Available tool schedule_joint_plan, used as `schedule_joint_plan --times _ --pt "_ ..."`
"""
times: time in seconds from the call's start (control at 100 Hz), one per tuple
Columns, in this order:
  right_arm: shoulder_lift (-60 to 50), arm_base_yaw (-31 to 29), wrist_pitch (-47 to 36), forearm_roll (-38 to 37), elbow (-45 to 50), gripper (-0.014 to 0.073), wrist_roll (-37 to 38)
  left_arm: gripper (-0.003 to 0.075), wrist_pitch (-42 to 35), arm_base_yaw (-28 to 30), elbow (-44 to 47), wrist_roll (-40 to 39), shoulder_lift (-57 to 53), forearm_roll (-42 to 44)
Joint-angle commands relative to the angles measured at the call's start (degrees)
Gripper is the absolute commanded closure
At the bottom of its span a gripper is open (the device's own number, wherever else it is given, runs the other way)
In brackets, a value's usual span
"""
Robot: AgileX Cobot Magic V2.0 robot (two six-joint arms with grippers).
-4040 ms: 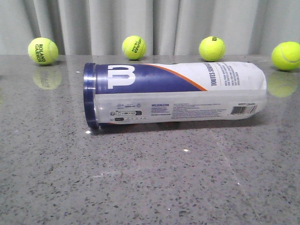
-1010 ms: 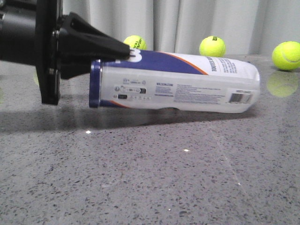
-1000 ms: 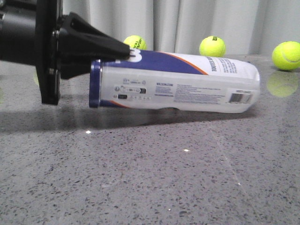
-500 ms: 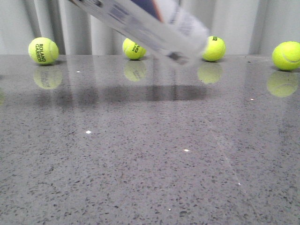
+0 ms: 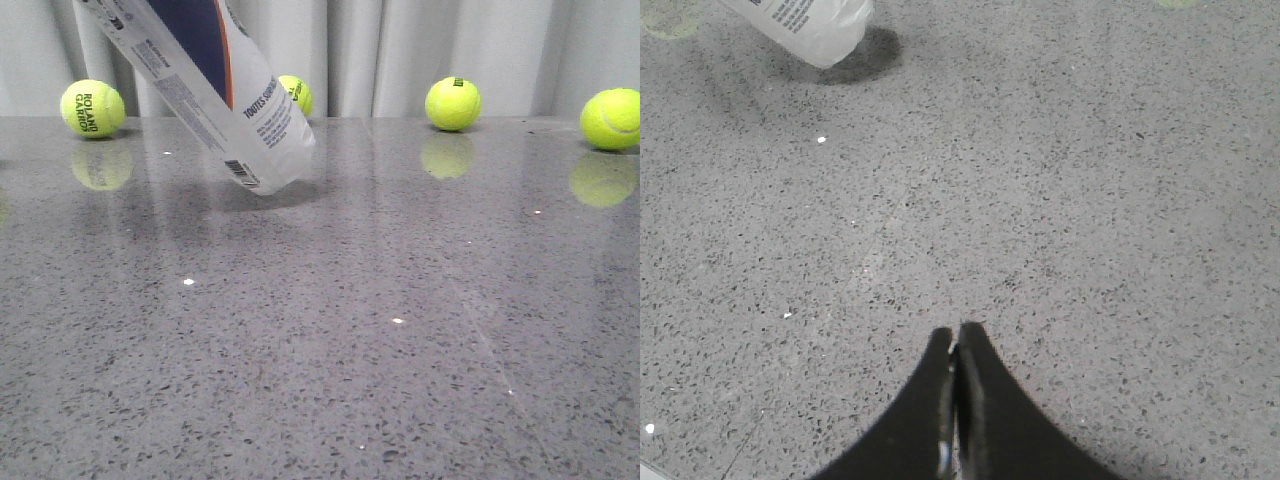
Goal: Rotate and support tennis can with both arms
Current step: 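Lift the lid end with the left gripper, tilting the can upward, then lower the can upright onto its base and release with the left gripper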
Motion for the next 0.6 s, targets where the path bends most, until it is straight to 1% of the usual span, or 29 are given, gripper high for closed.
schedule_joint_plan --times 0.0,0.28,0.35,0.4,0.47,0.52,0.59 --pt "0.16 -0.09 -3.57 -0.65 -1.50 0.0662 0.01 0.0740 1.41 -1.19 -2.01 -0.81 -2.61 -1.13" --pt "0.16 -0.09 -3.57 -0.65 -1.50 0.0662 0.01 0.0738 1.41 -1.29 -2.01 -0.81 -2.27 -1.04" --pt "0.16 -0.09 -3.57 -0.65 -1.50 0.0662 0.01 0.0715 1.41 -1.29 -2.01 -0.81 -2.04 -1.04" --pt "0.16 -0.09 -3.57 -0.65 -1.50 0.0662 0.01 0.0671 1.41 -1.29 -2.01 -0.81 -2.05 -1.04" --pt "0.16 -0.09 -3.57 -0.65 -1.50 0.0662 0.01 0.0580 1.41 -1.29 -2.01 -0.81 -2.05 -1.04" --pt "0.16 -0.09 -3.57 -0.65 -1.50 0.0662 0.01 0.0491 1.41 -1.29 -2.01 -0.81 -2.05 -1.04" --pt "0.16 -0.09 -3.57 -0.65 -1.50 0.0662 0.01 0.0390 1.41 -1.29 -2.01 -0.81 -2.05 -1.04"
